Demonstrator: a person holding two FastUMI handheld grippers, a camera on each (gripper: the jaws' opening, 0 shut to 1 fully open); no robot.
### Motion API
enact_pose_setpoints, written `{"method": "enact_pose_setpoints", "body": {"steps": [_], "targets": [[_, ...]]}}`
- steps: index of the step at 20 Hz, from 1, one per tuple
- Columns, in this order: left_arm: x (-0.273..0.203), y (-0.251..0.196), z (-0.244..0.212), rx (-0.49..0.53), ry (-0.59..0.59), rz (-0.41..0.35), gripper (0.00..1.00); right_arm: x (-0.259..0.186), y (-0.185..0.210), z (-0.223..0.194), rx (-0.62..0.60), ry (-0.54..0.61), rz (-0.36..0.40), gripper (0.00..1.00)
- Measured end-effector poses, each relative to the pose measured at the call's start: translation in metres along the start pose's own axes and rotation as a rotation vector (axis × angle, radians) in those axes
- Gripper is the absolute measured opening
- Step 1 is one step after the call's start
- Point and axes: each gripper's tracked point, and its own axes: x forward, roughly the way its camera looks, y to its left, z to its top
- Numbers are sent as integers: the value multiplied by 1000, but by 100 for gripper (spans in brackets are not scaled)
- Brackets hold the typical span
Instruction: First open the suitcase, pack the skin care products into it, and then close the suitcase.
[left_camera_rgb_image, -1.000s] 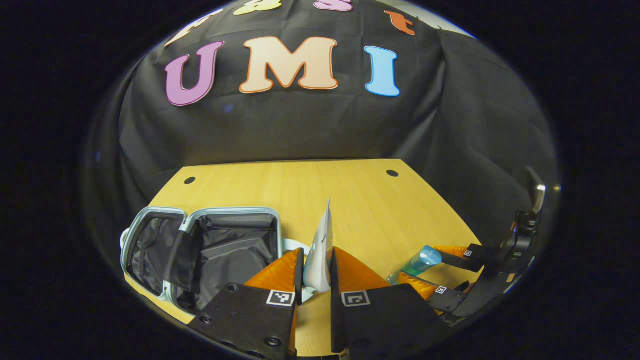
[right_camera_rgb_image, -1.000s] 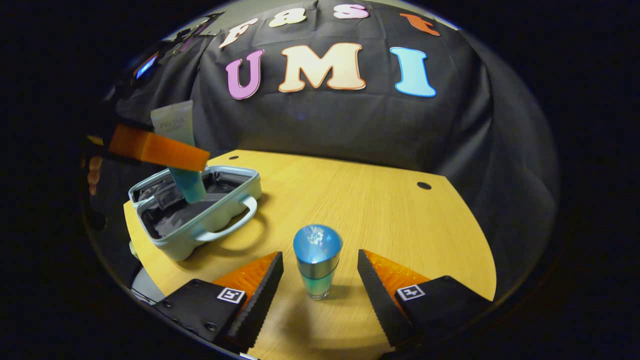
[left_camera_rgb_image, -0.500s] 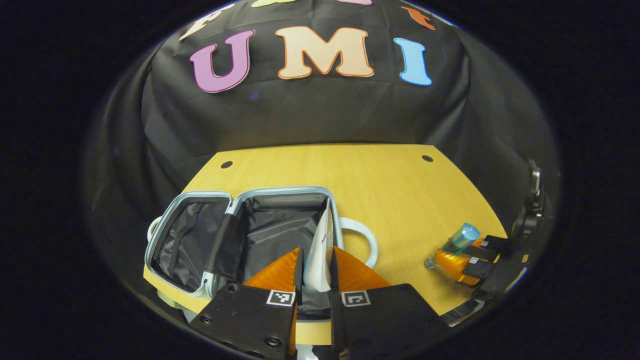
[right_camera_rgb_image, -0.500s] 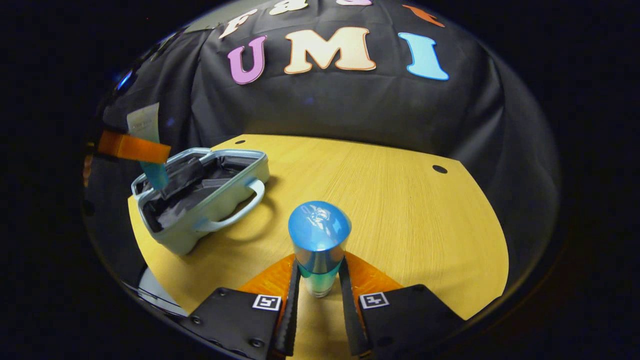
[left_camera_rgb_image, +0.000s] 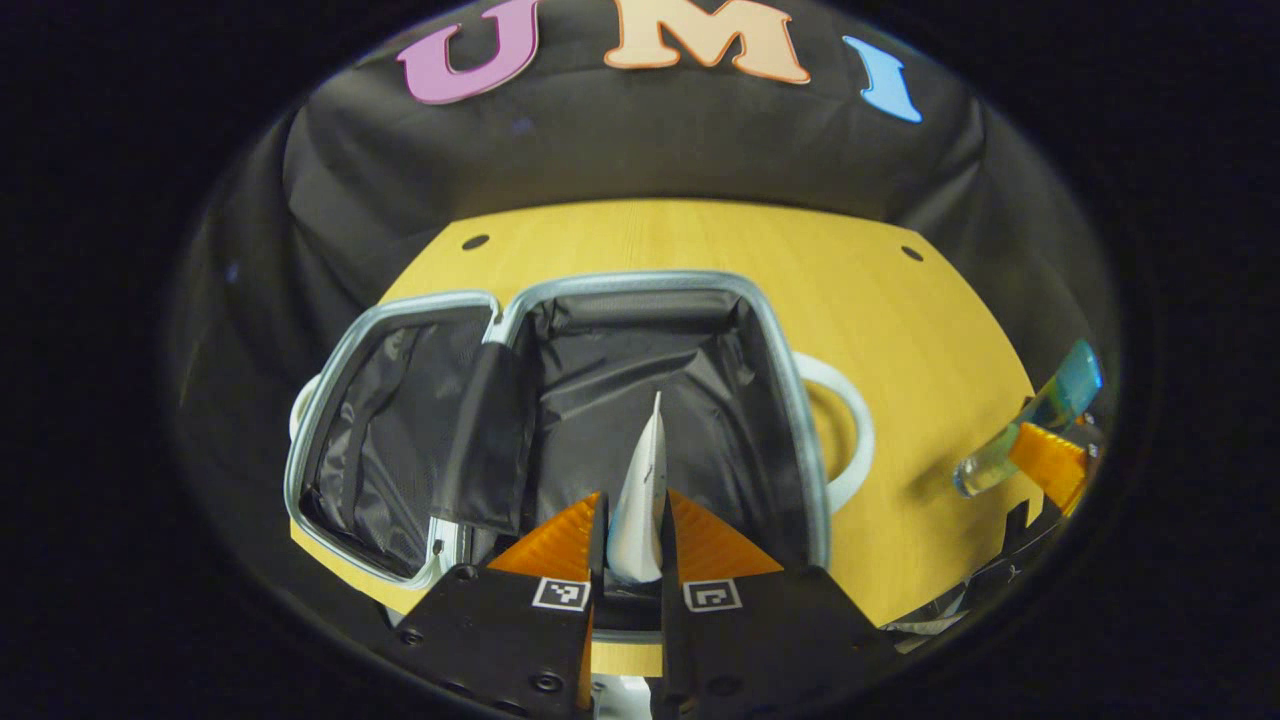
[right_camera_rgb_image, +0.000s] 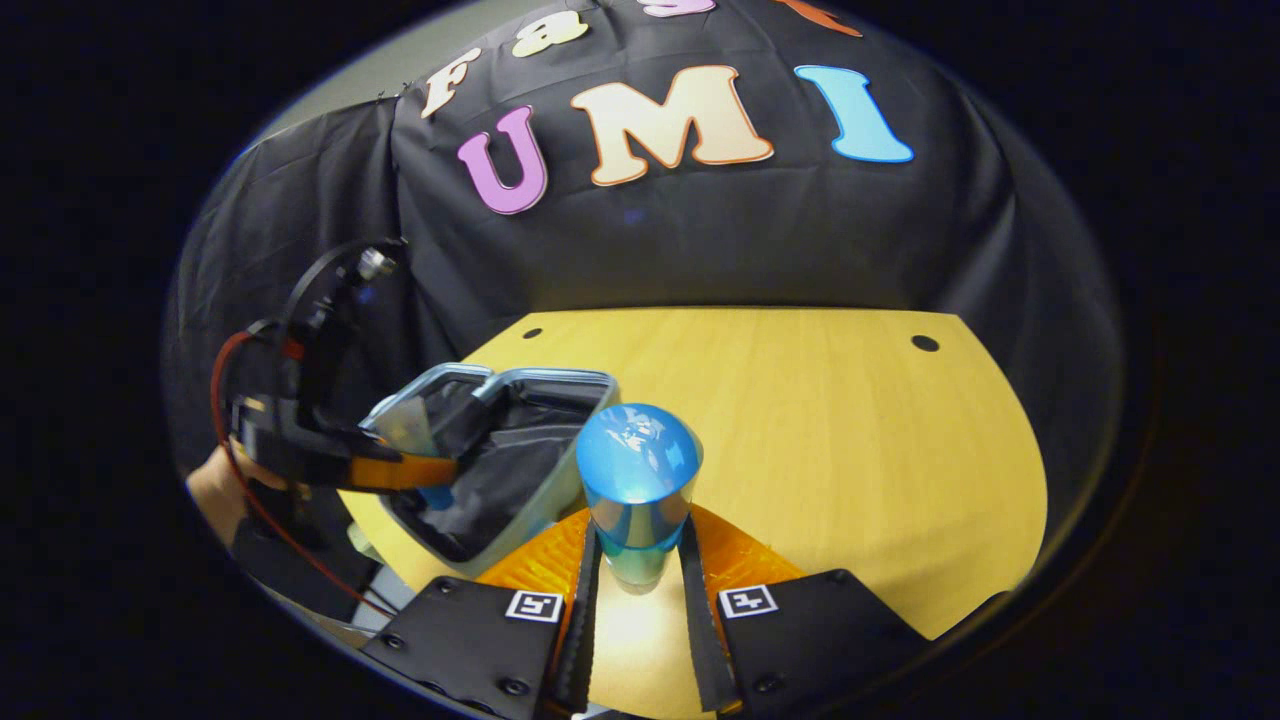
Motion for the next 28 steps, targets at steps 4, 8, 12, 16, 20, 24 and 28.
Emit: {"method": "enact_pose_setpoints", "body": {"steps": [4, 8, 12, 16, 20, 24, 28], "targets": [[23, 9, -15, -5, 49, -34, 20, 7, 53, 1, 26, 38, 73, 42], [37, 11, -18, 2, 56, -82, 20, 21, 86, -3, 25, 67, 88, 40], [47, 12, -7, 20, 15, -126, 26, 34, 108, -6, 18, 91, 76, 42], [43, 11, 14, 21, -60, -190, 75, 55, 123, -13, 17, 115, 50, 42], [15, 25, 45, 29, -157, -228, 89, 82, 134, -33, 11, 165, 29, 41], [0, 69, 63, -11, -209, -206, 89, 109, 141, -59, 19, 225, 7, 41], [-12, 131, 59, -71, -220, -120, 89, 129, 140, -73, 36, 261, -25, 42]]}}
